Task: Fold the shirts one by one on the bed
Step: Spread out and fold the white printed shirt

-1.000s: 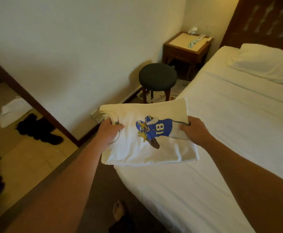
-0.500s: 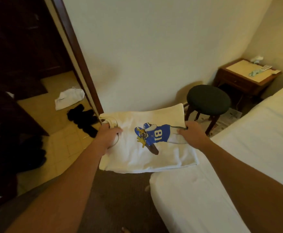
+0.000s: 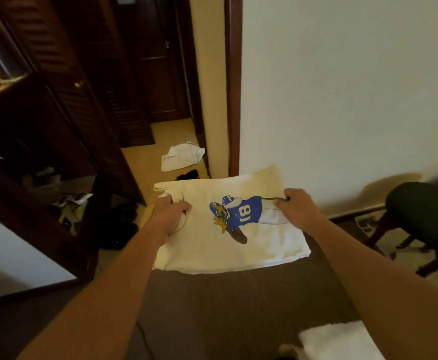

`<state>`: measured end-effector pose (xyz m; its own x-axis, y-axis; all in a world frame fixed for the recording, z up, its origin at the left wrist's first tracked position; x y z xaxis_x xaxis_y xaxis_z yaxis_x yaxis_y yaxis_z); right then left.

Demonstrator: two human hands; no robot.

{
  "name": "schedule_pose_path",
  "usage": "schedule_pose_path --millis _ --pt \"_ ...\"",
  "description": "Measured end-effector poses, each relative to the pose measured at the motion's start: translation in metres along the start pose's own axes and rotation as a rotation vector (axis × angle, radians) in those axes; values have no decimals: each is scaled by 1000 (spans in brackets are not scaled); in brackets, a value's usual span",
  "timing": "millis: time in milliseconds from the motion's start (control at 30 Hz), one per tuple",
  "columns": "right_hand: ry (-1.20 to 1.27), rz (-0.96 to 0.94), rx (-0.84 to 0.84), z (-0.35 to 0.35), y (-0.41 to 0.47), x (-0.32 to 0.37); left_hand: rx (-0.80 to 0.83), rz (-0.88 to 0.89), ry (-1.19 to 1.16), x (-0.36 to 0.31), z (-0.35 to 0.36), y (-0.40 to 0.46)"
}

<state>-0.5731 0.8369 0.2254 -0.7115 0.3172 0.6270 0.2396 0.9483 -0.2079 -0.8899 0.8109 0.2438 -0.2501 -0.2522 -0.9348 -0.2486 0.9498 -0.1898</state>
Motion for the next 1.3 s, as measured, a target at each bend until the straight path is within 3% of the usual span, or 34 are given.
schedule_pose_path --millis 233,600,933,1300 --pt "25 -129 115 58 59 85 -138 -25 12 7 -61 57" --pt "38 -259 200 101 203 198 -274 -27 -27 -29 -93 194" --pt "-14 -344 232 127 321 297 -340 -63 -51 -43 -117 320" --pt "-15 -267 234 234 437 391 -260 -16 -22 -19 -182 497"
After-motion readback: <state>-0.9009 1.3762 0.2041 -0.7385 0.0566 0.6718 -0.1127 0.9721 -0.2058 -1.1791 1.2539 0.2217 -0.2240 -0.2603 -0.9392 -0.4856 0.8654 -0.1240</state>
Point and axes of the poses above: each hand's wrist, its own y-axis towards the middle knuckle, its own z-axis out of the palm, x = y × z, the point moved 5 cm from there along y, towards the middle knuckle, and after that the axes turned 10 degrees about z, right-handed, at the moved point
